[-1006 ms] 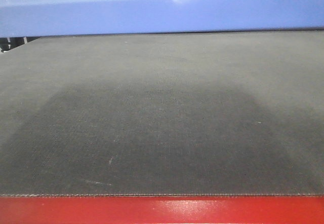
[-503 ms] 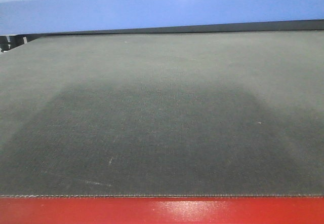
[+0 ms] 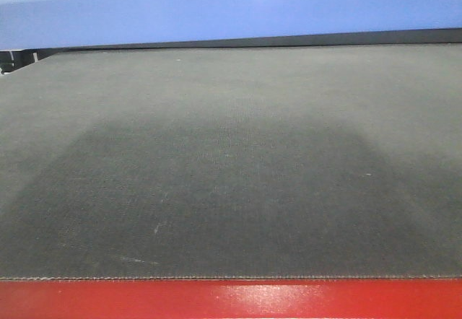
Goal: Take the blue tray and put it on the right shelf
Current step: 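Lift the blue tray off the table with both grippers, then drive the base away from the table toward the shelving rack, holding the tray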
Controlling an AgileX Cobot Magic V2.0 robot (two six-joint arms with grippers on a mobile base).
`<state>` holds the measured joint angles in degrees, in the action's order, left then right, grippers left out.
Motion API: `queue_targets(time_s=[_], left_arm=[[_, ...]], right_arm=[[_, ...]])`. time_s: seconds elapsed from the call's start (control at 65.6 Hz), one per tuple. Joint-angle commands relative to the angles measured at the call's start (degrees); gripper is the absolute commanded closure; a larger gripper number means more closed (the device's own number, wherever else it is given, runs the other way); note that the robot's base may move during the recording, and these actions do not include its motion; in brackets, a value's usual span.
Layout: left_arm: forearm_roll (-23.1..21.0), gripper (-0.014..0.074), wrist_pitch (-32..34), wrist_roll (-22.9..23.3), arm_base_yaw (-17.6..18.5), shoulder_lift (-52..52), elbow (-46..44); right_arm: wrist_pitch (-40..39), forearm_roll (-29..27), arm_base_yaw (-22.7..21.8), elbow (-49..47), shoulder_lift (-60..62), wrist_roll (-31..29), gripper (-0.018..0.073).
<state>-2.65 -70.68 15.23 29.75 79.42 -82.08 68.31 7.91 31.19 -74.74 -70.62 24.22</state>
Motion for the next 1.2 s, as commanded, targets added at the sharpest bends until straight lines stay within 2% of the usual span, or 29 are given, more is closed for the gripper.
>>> queue_targets(time_s=[0.0,0.457,0.717,1.189], left_arm=[[-0.2,0.0635,-6.1,-1.9,0.8,-1.9,-1.4],[-0.2,0.0635,-6.1,-1.9,0.8,-1.9,-1.4],[-2.8,0.0635,-6.1,-1.9,0.8,-1.9,-1.4],[-3.2,0.0635,-6.1,-1.9,0.8,-1.9,-1.4]], right_arm=[[-3.2,1.9,0.2,-1.5,1.7,-1.8,0.0503],[-3.2,1.9,0.2,-1.5,1.7,-1.8,0.0503],[-3.2,1.9,0.2,-1.5,1.7,-1.8,0.0503],[-3.1,1.9,0.2,-1.5,1.7,-1.8,0.0503]])
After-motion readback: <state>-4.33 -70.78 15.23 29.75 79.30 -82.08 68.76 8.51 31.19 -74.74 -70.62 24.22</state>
